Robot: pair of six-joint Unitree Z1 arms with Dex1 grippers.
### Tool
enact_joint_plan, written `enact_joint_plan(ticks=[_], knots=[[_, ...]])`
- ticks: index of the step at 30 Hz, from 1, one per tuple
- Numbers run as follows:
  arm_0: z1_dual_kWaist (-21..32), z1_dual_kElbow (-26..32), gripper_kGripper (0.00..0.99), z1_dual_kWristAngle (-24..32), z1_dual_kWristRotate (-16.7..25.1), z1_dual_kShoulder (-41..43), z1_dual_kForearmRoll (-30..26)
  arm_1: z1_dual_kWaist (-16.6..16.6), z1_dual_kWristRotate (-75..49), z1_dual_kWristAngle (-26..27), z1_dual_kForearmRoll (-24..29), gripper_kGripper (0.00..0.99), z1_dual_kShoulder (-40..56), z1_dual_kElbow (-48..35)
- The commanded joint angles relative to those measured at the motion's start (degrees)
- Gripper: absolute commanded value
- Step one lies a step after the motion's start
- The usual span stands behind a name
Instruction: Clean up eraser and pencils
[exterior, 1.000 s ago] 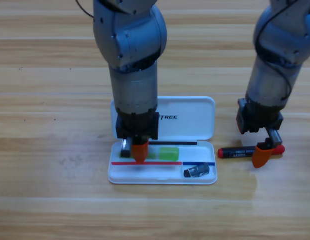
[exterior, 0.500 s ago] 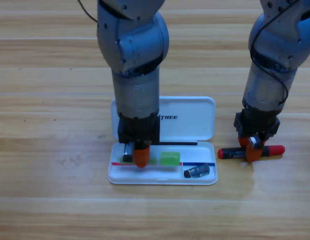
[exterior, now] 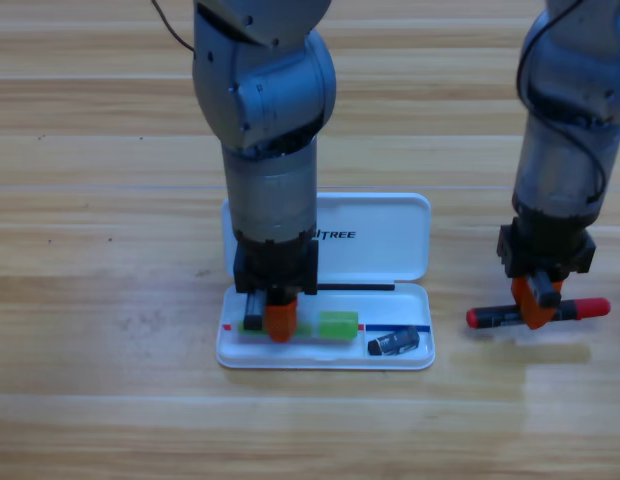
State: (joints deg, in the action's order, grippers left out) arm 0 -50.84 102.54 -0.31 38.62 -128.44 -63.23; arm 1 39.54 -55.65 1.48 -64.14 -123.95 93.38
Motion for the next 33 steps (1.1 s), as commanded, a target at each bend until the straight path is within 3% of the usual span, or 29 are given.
enact_joint_plan(ticks=[1,13,14,17,18,19,29,33], knots=[[-1.11,-1.73,0.0,0.75,-0.65,-2.87,0.3,1.85,2.39,-0.69,-2.21,0.0,3.98,-0.31],[-1.11,-1.55,0.0,0.58,-1.27,-2.79,0.39,3.08,4.23,-1.04,-2.39,0.0,4.59,-0.13],[-1.11,-1.64,0.043,0.58,-1.36,-2.79,0.39,3.17,4.32,-1.04,-2.48,0.0,4.59,-0.04],[-1.11,-1.9,0.79,0.66,-1.89,-2.87,0.39,3.43,4.5,-1.31,-2.48,0.0,4.59,-0.04],[-1.11,-1.81,0.937,0.66,-1.89,-2.87,0.39,3.52,4.58,-1.31,-2.48,0.0,4.59,-0.04],[-1.11,-1.73,0.986,0.66,-1.89,-2.79,0.39,3.7,4.67,-1.31,-2.48,0.0,4.59,-0.04],[-1.11,-1.64,0.99,0.66,-1.97,-2.43,0.39,5.02,5.99,-1.39,-2.83,0.0,4.51,1.01],[0.21,-1.9,0.99,-0.13,-1.89,2.66,-0.4,6.33,7.13,-1.22,-3.36,0.0,3.89,2.86]])
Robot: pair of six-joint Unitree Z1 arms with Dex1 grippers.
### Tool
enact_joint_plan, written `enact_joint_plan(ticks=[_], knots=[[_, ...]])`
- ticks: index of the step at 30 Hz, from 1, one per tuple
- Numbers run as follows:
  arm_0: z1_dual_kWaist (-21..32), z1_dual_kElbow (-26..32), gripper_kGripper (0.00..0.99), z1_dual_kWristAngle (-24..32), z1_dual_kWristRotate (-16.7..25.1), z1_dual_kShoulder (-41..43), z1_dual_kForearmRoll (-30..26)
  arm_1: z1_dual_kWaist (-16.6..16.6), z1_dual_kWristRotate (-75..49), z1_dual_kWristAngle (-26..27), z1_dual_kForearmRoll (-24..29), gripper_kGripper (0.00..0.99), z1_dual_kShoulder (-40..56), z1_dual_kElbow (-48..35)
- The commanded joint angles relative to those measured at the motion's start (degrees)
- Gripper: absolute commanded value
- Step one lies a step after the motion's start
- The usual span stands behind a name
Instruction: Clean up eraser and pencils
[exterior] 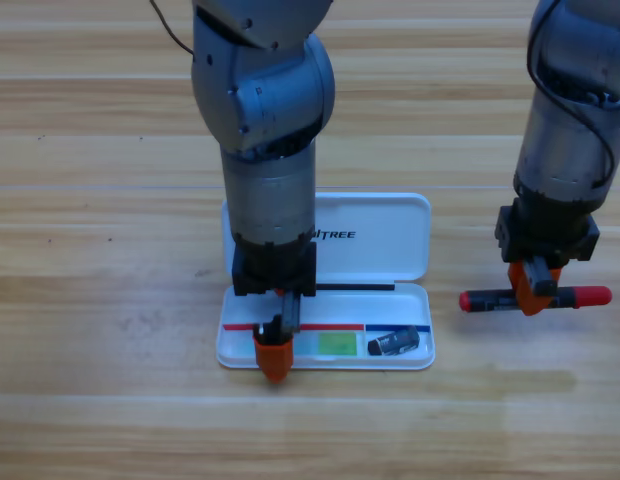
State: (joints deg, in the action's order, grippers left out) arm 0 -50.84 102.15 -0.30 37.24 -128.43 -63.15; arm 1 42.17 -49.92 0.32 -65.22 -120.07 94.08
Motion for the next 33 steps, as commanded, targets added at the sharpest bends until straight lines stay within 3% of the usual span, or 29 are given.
enact_joint_plan(ticks=[1,3,8,14,26,33], knots=[[1.09,-1.51,0.99,-0.23,-0.5,4.68,-1.54,4.06,1.67,-0.06,-2.37,0.0,-0.25,2.77],[3.55,-2.39,0.99,-0.14,-0.42,9.87,-3.38,4.85,2.28,0.03,-3.07,0.0,-1.4,4.62],[13.92,-11.79,0.99,1.97,3.01,24.9,-3.73,6.52,4.04,0.03,-5.36,0.0,-6.14,11.65],[23.42,-20.32,0.989,3.64,7.41,30.96,-1.71,8.72,6.06,-0.24,-7.82,0.0,-13.52,22.02],[24.21,-29.46,0.989,6.62,7.41,31.84,3.21,13.55,10.37,-0.24,-14.15,0.0,-24.69,39.78],[24.21,-30.43,0.989,6.62,7.41,31.66,4.0,13.9,11.25,-1.03,-14.68,0.0,-27.41,43.56]])
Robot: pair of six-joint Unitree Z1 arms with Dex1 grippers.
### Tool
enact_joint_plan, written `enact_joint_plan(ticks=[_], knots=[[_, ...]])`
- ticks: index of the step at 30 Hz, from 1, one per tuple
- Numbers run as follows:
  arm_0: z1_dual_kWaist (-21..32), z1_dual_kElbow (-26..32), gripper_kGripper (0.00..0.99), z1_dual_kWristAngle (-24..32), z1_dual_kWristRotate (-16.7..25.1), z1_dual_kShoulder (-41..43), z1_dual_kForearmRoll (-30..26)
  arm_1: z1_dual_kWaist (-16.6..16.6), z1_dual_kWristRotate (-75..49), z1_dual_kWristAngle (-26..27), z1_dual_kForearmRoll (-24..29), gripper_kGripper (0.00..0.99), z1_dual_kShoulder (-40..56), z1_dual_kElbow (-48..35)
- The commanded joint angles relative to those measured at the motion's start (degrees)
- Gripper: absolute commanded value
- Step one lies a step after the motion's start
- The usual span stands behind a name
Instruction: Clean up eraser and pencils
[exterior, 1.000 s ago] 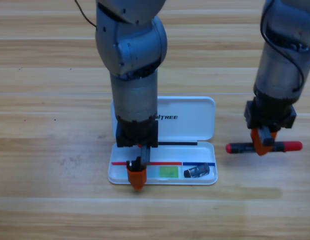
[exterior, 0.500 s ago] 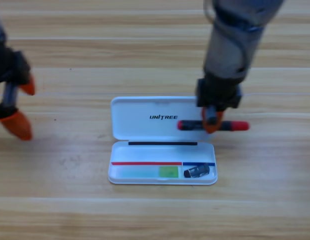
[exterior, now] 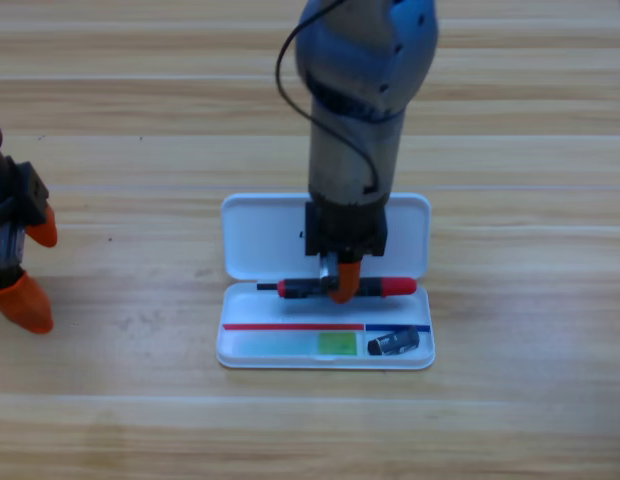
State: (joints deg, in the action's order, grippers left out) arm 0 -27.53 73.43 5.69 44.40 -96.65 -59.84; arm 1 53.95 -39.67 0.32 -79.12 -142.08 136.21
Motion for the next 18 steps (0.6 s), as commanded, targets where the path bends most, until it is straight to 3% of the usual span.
enact_joint_plan(ticks=[1,5,6,9,10,11,18], knots=[[0.9,-1.89,0.989,0.64,0.25,-0.2,0.78,2.03,1.18,-1.11,-0.77,0.0,-5.58,1.6],[0.9,-2.24,0.989,0.64,0.25,-0.47,1.13,1.95,2.32,-1.29,-0.77,0.0,-6.02,2.3],[0.9,-2.33,0.989,0.64,0.25,-0.47,1.22,1.95,2.58,-1.29,-0.77,0.074,-6.02,2.39],[0.9,-2.5,0.989,0.64,0.16,-0.91,1.48,1.95,2.67,-1.38,-0.77,0.601,-5.84,2.48],[0.9,-2.5,0.989,0.64,0.07,-1.08,1.48,1.95,2.85,-1.46,-0.77,0.742,-5.76,2.48],[0.9,-2.5,0.988,0.64,-0.02,-1.26,1.57,1.95,3.02,-1.55,-0.77,0.815,-5.67,2.48],[0.9,-3.12,0.989,0.64,-0.54,-1.43,2.27,1.95,3.73,-1.38,-0.95,0.864,-3.91,2.21]])
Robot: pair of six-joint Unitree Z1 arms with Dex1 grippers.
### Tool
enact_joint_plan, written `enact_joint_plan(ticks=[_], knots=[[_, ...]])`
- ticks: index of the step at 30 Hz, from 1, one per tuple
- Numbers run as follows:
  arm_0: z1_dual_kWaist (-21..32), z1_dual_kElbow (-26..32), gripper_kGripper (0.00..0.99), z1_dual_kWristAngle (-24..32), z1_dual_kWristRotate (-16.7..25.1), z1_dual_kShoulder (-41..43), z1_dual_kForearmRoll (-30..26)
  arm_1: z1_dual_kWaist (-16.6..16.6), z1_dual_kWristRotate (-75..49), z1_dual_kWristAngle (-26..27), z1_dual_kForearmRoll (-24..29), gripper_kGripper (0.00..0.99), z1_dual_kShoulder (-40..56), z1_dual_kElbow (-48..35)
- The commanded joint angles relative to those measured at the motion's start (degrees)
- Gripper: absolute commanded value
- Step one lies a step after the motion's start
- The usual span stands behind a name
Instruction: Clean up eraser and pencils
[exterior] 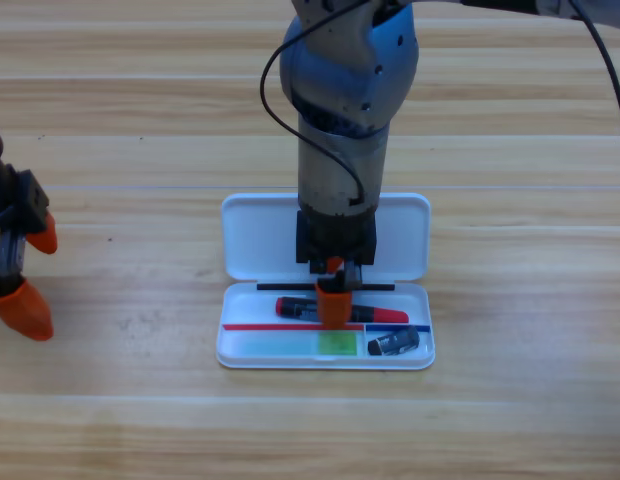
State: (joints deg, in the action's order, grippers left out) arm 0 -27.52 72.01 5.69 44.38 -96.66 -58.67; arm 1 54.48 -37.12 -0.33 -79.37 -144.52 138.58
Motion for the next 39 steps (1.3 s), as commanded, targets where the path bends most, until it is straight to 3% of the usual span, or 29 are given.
enact_joint_plan(ticks=[1,5,12,16,19,20,23,26,29,32,39], knots=[[0.89,-1.61,0.989,0.64,-0.52,-1.43,1.1,1.42,1.35,-0.73,-0.79,0.864,-1.02,-0.24],[0.89,-0.64,0.989,0.64,-0.7,-1.16,1.36,1.42,1.87,0.77,-1.23,0.894,2.32,-2.09],[2.21,6.74,0.931,0.64,-0.87,-1.95,1.36,2.3,3.63,11.75,-0.53,0.973,19.72,-12.02],[4.85,11.92,0.825,3.1,-0.52,-4.76,1.36,2.3,7.76,17.64,7.38,0.99,35.19,-23.27],[6.69,15.26,0.635,6.26,0.62,-8.1,2.16,2.3,11.37,18.35,19.25,0.99,48.28,-36.63],[7.31,16.67,0.515,7.58,1.59,-9.51,2.59,2.3,12.68,18.26,22.85,0.99,52.06,-41.02],[9.42,19.04,0.0,12.94,4.13,-12.76,6.2,2.3,14.44,18.08,29.09,0.99,59.89,-49.9],[12.58,19.04,0.0,19.71,1.94,-14.78,9.8,2.3,15.06,18.78,29.62,0.99,61.64,-52.8],[14.34,18.95,0.0,21.64,0.97,-16.72,12.79,2.3,15.23,20.1,29.62,0.99,59.97,-53.68],[14.87,20.36,0.0,22.17,1.67,-20.23,12.79,2.3,15.32,20.81,29.62,0.989,57.42,-53.68],[14.52,22.38,0.0,29.11,2.73,-31.22,12.97,2.3,15.32,23.44,29.71,0.99,52.77,-52.8]])
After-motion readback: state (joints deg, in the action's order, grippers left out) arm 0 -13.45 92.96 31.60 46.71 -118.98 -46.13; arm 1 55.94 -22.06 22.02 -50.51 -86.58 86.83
